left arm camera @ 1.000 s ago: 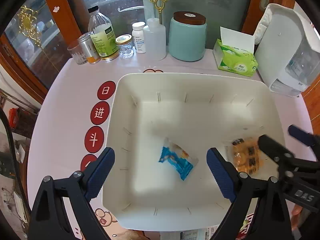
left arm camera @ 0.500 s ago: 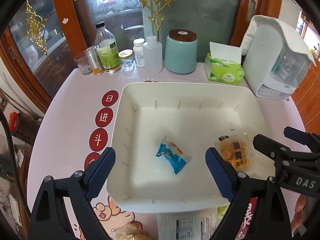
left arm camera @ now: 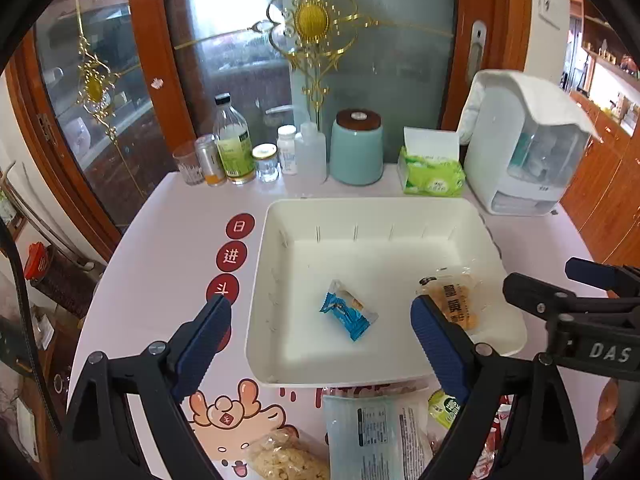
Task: Organize snacks
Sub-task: 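Withdraw both tools from the tray back toward the snack pile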
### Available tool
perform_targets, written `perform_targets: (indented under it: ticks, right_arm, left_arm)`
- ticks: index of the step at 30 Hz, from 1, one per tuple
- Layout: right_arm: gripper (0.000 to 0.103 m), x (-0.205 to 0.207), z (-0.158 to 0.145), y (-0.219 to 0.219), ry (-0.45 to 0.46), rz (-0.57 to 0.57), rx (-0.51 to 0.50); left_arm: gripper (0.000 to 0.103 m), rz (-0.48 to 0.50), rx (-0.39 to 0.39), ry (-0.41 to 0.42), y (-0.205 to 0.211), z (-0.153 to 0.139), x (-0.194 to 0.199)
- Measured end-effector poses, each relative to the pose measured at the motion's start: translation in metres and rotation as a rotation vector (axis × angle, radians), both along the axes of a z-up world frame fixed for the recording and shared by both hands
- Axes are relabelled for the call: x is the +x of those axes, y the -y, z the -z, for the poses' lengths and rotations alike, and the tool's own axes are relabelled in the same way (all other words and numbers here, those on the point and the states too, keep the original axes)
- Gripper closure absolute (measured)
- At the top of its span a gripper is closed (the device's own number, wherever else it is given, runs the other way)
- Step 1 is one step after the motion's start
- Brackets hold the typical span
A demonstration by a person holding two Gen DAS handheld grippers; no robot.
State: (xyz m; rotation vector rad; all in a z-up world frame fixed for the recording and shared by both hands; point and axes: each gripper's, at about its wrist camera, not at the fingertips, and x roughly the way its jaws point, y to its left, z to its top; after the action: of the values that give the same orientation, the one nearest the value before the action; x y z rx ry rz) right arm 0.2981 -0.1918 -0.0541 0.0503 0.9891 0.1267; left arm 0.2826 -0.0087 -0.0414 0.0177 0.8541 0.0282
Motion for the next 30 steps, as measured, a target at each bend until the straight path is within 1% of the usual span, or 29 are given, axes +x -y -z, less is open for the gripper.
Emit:
perform_targets:
  ticks: [3,10,14,20,24,30]
  right_arm:
    - [0.007,-0.018,-0.016,-0.001,0.031,0.002,0.001]
    - [0.007,-0.070,-0.048,-0.010,0.091,0.022,-0.004]
    - [0.007,-0.104,-0.062,-0.020,0.131,0.016,0.007]
    - [0.007,-0.157,-0.074,-0.039,0.167,-0.014,0.004]
    - [0.007,-0.188,-0.081,-0.049,0.180,-0.038,-0.005]
    - [0.007,-0.233,-0.087,-0.051,0.201,-0.043,-0.021]
  left_arm:
    - [0.013,0.009,-0.003,0.029,-0.004,-0.013,-0.016]
    - [0.013,0.067,-0.056,0.024,-0.014,-0.040,-0.054]
    - [0.012,0.087,-0.046,0.038,-0.021,-0.056,-0.083]
    - [0.012,0.106,-0.038,0.066,-0.032,-0.071,-0.127]
    - [0.011,0.113,-0.015,0.092,-0.032,-0.079,-0.159]
    - [0.011,0.136,-0.031,0.126,-0.032,-0.085,-0.204]
